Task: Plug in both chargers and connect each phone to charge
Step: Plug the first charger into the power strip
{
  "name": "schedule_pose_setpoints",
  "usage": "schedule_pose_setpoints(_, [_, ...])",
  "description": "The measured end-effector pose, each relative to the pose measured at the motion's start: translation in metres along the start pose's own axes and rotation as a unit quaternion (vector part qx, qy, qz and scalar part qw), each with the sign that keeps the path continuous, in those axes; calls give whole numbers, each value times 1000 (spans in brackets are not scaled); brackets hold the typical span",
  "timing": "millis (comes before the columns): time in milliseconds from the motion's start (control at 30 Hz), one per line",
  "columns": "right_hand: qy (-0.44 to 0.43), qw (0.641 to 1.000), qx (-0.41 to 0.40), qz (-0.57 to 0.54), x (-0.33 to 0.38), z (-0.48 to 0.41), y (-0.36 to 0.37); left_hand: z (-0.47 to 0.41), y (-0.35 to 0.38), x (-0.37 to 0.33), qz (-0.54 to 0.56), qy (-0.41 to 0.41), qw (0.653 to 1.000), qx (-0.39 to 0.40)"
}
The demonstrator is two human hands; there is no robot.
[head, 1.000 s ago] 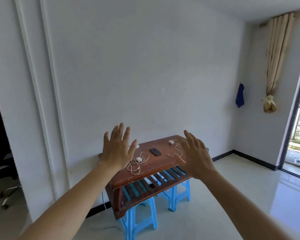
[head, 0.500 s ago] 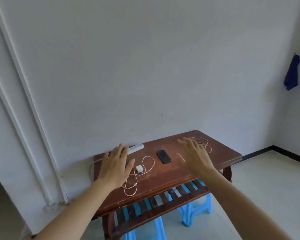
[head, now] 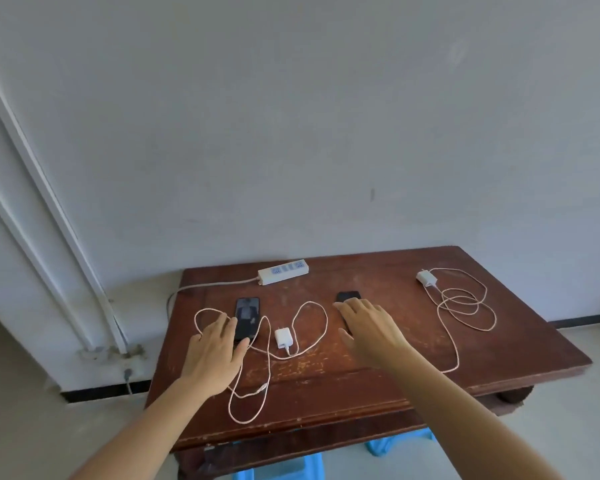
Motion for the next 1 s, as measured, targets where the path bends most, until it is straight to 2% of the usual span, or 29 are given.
schedule_pose_setpoints(133, [1,998,35,-51,-23,-47,42,-38,67,11,11,-40,994,97])
schedule_pose_setpoints(267, [0,990,87,-113,-24,-85,97,-60,115,8,23,-56,985,160])
schedule_pose_setpoints(467, [-87,966,174,-168,25,-136,181,-77,172,9,20,-83,968,238])
schedule_pose_setpoints(600, [-139,948,215,-187,49,-153,219,-79,177,10,15,-119,962,246])
schedule_pose_setpoints(700, [-149,947,236,-156,52,-159,245,-83,172,9,8,-133,962,240])
schedule_pose_setpoints(833, [-140,951,248,-119,42,-175,260,-88,164,8,6,-151,965,216])
schedule_pose_setpoints(1000, [-79,961,220,-150,25,-192,259,-104,159,12,4,-130,974,183])
Point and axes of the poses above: each hand's wrist, its own z-axis away from the middle knuckle, its own y-axis out of the palm, x = y × z, the point moved 10 cm from there along -z, towards the middle knuckle, and after that the axes turned 1 degree about z, right-handed, at the moved point
